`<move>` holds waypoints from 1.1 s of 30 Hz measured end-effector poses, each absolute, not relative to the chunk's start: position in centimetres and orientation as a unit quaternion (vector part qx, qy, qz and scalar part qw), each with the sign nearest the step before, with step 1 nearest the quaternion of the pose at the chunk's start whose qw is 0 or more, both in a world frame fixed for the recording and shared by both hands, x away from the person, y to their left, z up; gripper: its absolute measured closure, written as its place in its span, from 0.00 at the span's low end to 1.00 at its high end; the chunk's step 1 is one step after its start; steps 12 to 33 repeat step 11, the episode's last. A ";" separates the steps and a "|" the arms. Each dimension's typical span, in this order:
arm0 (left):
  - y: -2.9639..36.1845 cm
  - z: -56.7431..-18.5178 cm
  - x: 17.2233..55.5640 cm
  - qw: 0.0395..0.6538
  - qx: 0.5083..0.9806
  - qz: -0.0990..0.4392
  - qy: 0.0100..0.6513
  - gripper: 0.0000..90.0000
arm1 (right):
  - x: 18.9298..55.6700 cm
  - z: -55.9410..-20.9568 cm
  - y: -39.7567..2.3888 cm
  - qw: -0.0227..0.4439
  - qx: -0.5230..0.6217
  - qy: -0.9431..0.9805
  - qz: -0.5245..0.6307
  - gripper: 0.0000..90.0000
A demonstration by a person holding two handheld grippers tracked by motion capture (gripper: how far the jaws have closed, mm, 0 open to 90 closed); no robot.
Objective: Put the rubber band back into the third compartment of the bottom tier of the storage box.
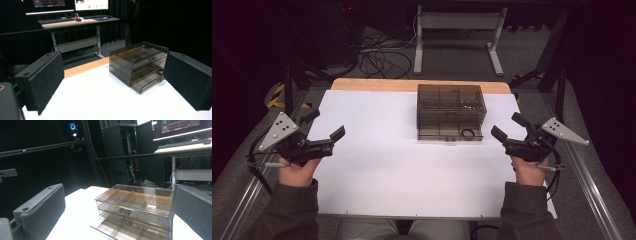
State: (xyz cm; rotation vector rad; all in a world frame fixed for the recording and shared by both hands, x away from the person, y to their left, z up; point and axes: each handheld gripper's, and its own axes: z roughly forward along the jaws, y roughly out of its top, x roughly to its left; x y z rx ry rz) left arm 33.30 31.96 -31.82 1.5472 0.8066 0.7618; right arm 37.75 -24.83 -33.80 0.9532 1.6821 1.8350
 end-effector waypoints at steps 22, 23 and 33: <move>32.1 -31.9 33.3 0.577 0.662 0.328 0.347 0.05 | 38.0 -34.1 -24.6 0.237 0.350 0.622 0.658 0.00; 32.1 -31.9 33.3 0.577 0.662 0.328 0.347 0.05 | 38.0 -34.1 -24.6 0.237 0.350 0.622 0.658 0.00; 32.1 -31.9 33.3 0.577 0.662 0.328 0.347 0.05 | 38.0 -34.1 -24.6 0.237 0.350 0.622 0.658 0.00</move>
